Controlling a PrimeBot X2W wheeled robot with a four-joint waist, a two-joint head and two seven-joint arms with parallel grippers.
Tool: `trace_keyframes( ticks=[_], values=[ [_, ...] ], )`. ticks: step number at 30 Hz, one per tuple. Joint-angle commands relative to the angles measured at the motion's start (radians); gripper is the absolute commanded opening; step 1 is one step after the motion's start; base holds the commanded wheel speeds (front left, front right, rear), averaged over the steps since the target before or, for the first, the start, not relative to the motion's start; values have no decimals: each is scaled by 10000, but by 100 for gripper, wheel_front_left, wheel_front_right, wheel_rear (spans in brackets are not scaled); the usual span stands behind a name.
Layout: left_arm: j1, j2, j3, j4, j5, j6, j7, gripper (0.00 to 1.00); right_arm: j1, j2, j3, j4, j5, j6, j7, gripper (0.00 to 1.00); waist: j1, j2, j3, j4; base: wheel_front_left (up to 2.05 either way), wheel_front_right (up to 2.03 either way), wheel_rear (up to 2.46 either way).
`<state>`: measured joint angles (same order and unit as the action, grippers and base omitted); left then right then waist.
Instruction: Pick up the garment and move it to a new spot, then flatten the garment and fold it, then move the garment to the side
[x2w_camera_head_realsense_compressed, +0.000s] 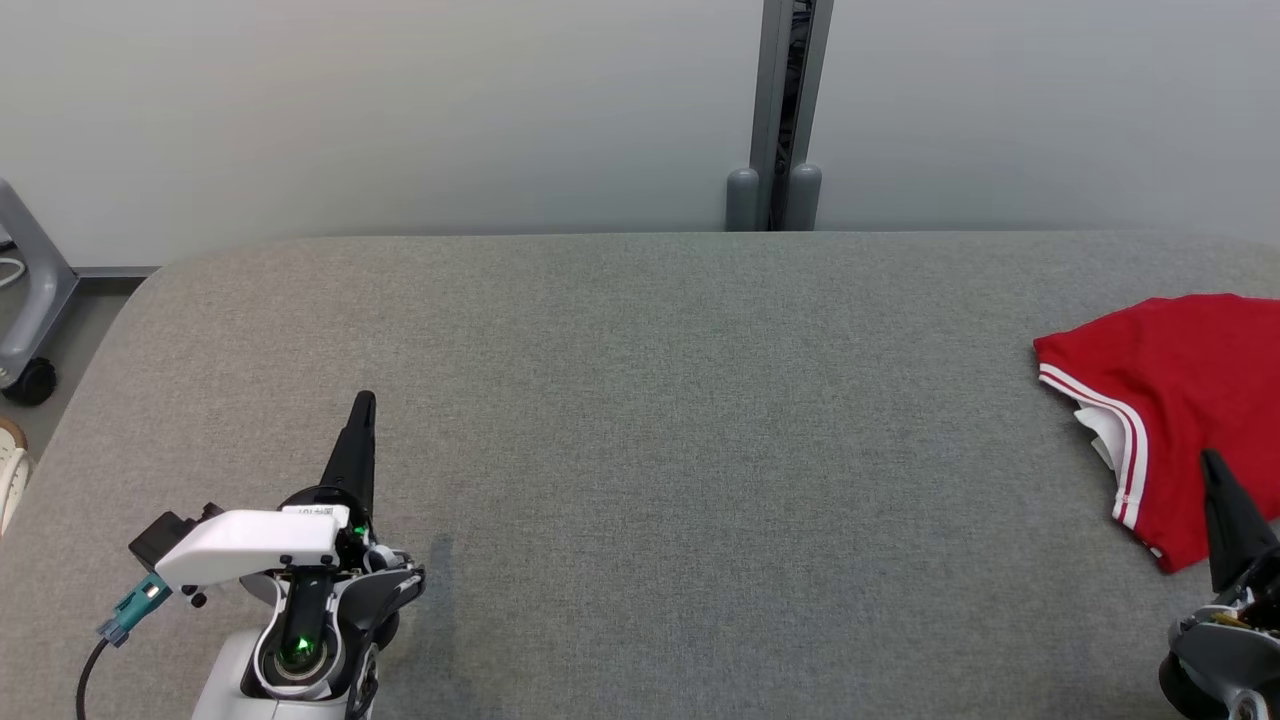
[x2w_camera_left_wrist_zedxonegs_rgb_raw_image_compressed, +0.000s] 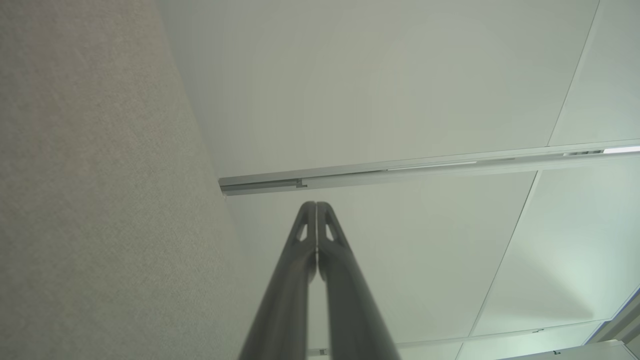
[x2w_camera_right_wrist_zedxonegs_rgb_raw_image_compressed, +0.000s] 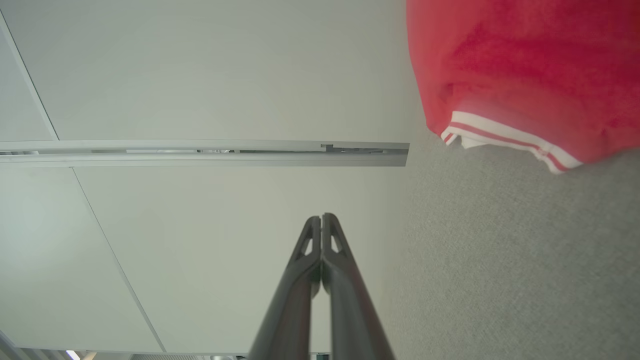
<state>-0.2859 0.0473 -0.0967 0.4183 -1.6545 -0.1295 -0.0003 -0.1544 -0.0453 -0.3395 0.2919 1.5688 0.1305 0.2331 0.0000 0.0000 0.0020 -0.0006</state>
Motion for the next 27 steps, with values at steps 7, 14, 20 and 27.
trace_keyframes(
  ticks=[7,14,20,27],
  values=[
    [-102,55,6,-4,4,-36,30,0,-40,-92,-2,0,58,4,25,0,0,0,0,0,0,0,0],
    [-102,55,6,-4,4,-36,30,0,-40,-92,-1,0,59,4,25,0,0,0,0,0,0,0,0],
    [-102,55,6,-5,4,-36,30,0,-40,-92,-4,-1,59,4,24,0,0,0,0,0,0,0,0],
    [-102,55,6,-5,4,-36,30,0,-40,-92,-2,-1,59,4,24,0,0,0,0,0,0,0,0]
  ],
)
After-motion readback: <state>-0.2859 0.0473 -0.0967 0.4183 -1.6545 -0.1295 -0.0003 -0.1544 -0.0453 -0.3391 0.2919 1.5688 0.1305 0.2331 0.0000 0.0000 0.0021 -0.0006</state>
